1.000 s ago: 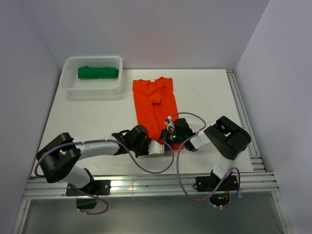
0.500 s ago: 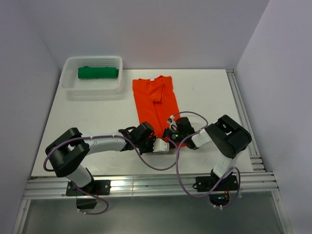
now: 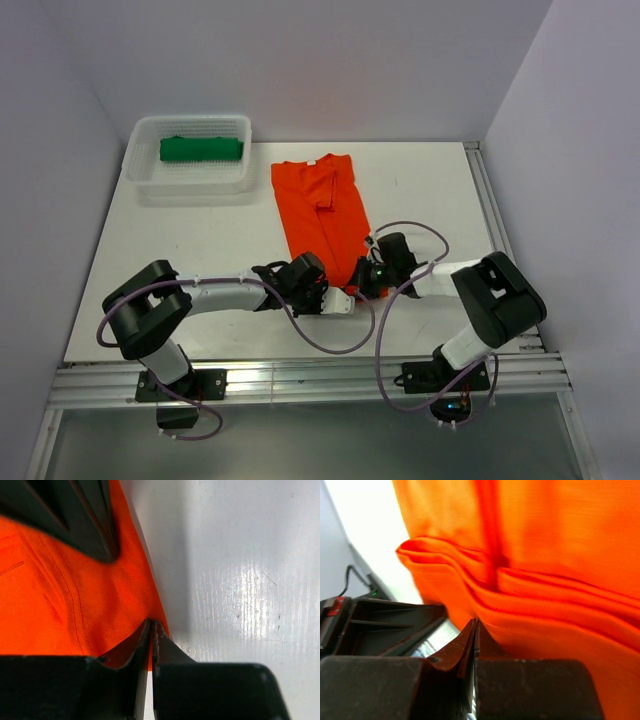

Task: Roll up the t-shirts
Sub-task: Roll the tshirt

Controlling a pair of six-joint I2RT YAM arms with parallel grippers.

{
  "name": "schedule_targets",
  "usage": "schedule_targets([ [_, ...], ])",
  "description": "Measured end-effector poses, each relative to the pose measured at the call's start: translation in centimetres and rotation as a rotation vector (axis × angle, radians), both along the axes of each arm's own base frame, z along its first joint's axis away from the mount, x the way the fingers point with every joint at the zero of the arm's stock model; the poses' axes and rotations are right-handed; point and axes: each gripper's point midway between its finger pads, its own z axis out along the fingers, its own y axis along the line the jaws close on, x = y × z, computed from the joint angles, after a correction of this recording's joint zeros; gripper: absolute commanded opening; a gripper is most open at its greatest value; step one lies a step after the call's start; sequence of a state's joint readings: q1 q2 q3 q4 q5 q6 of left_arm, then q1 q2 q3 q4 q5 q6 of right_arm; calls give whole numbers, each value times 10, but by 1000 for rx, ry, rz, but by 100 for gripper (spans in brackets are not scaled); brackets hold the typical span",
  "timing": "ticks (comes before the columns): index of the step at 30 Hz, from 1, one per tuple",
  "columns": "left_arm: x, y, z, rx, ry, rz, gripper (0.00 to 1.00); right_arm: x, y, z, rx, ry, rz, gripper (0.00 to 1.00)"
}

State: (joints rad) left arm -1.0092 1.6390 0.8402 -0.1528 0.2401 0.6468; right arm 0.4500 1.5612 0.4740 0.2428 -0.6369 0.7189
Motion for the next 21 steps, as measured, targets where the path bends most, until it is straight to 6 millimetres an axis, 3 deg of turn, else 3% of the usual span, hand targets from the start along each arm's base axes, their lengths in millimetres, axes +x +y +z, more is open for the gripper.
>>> schedule_targets([
  [12,0,-1,0,2,-7,0,11,7,-65,0,-230,-15,-127,0],
  [21,0,0,0,6,-12,1,11,7,-95,0,-372,10,-208,0],
])
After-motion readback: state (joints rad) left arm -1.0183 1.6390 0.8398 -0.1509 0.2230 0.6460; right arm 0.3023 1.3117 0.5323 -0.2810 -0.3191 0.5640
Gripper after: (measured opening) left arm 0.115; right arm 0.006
